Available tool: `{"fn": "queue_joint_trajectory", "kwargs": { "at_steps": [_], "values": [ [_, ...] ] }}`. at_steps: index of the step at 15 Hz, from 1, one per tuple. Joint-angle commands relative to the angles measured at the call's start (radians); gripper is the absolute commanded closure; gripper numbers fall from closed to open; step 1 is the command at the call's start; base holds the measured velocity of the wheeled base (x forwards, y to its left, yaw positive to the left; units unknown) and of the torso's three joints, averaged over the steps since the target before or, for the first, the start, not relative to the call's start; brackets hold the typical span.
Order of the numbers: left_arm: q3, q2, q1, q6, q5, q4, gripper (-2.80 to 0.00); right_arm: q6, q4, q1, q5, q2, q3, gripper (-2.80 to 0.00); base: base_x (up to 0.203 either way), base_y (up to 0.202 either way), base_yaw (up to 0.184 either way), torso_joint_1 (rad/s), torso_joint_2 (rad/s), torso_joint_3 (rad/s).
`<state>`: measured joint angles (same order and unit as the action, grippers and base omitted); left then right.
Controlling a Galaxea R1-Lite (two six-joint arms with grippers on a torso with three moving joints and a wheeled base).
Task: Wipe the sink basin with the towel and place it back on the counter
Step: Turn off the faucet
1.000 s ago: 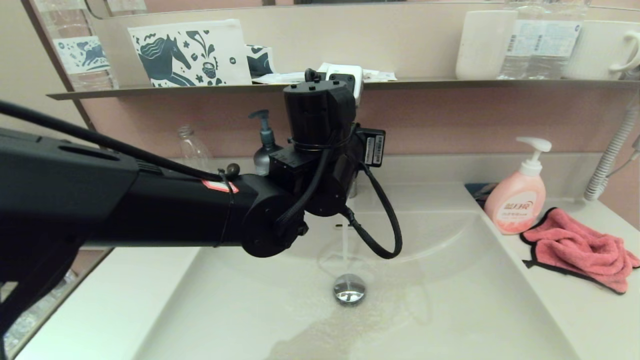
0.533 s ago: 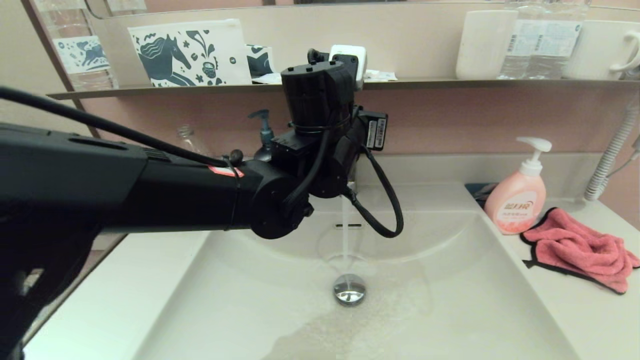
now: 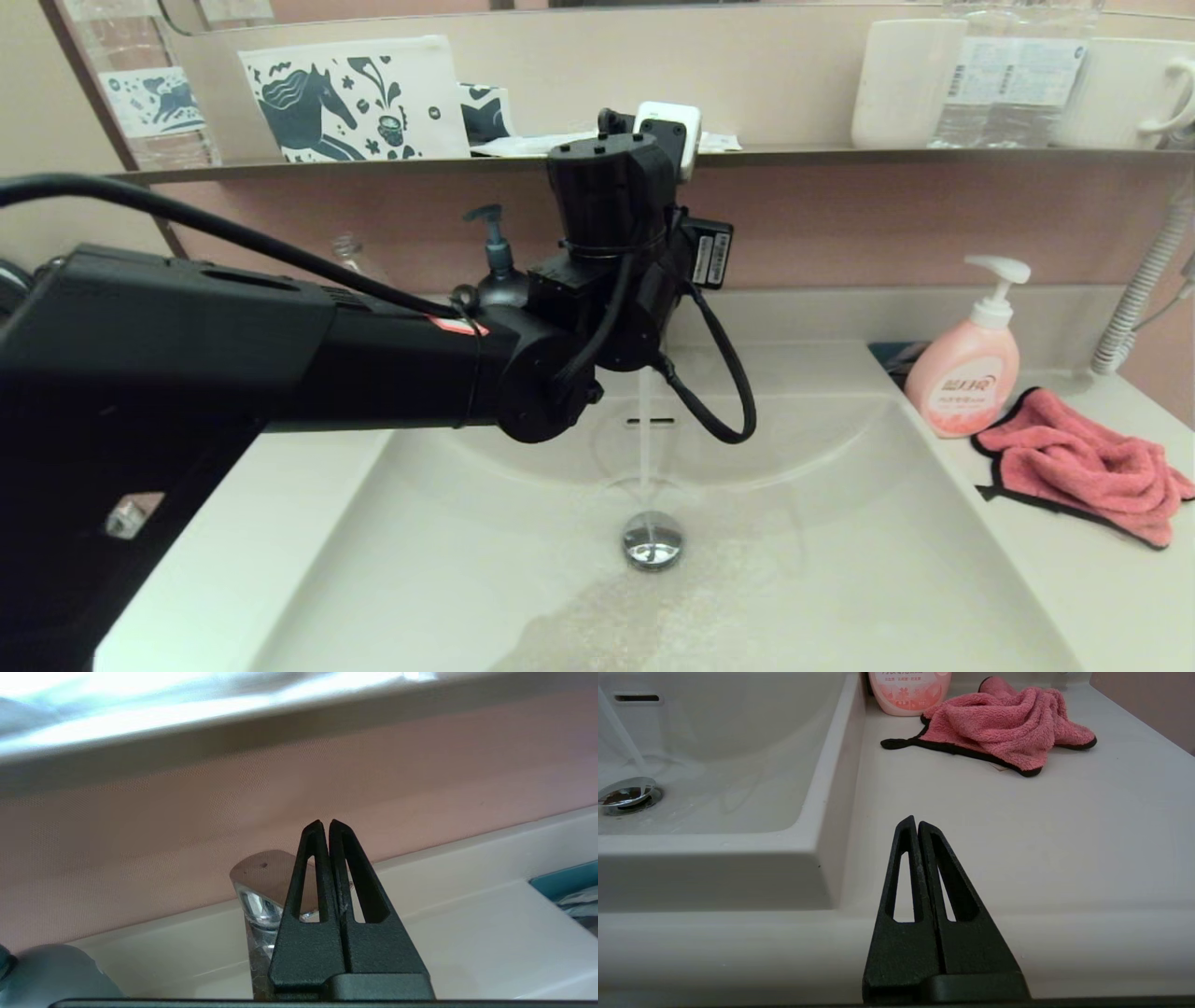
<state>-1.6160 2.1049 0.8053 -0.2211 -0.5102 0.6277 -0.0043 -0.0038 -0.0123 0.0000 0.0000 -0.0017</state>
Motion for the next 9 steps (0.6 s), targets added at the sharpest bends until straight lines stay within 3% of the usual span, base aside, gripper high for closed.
{"fn": "queue_joint_trajectory", "kwargs": {
  "at_steps": [1,4,9],
  "values": [
    [0.002,0.015,-0.003,-0.001,-0.004,0.004,0.0,0.0,-0.001,0.0,0.0,0.002,0.0,0.0,0.0,0.0,0.0,0.0,0.0,0.0],
    [0.031,0.021,-0.001,0.0,-0.005,0.009,0.0,0.0,-0.001,0.0,0.0,0.002,0.0,0.0,0.0,0.0,0.0,0.0,0.0,0.0],
    [0.181,0.024,0.018,0.003,-0.008,0.069,0.0,0.0,-0.001,0.0,0.0,0.002,0.0,0.0,0.0,0.0,0.0,0.0,0.0,0.0]
  ]
}}
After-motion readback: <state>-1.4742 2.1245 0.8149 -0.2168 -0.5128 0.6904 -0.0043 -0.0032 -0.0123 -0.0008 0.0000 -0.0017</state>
